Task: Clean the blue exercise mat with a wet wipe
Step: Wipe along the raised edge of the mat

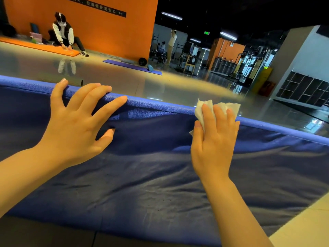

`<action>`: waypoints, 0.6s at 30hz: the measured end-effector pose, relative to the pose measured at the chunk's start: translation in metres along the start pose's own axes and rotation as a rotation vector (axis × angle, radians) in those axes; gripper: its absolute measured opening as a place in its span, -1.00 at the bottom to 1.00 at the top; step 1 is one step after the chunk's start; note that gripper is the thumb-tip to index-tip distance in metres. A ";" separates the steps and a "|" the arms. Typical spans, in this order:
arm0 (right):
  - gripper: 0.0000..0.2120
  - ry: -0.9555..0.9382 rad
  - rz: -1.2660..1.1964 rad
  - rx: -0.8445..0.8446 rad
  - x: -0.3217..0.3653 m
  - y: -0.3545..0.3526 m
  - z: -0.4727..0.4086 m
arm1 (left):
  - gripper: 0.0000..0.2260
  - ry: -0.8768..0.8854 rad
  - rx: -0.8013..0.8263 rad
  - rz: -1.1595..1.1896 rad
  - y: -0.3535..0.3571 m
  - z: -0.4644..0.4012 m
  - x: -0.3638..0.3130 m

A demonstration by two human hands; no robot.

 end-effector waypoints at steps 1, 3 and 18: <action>-0.59 0.013 -0.022 -0.017 0.007 0.001 -0.001 | -0.44 0.001 0.002 -0.001 0.001 0.000 0.000; -0.60 0.019 -0.064 -0.047 0.023 0.004 -0.001 | -0.44 0.006 0.003 -0.002 0.001 0.001 -0.001; -0.55 -0.291 0.005 -0.047 0.061 0.003 0.003 | -0.43 0.119 0.010 -0.098 -0.008 0.004 0.013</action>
Point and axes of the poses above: each hand's wrist, its own z-axis away from the middle knuckle, its own y-axis out of the palm, x = y × z, the point moved 9 cm from there along -z, towards the middle knuckle, and after that the axes turned 11 degrees about z, right-handed, at the moved point
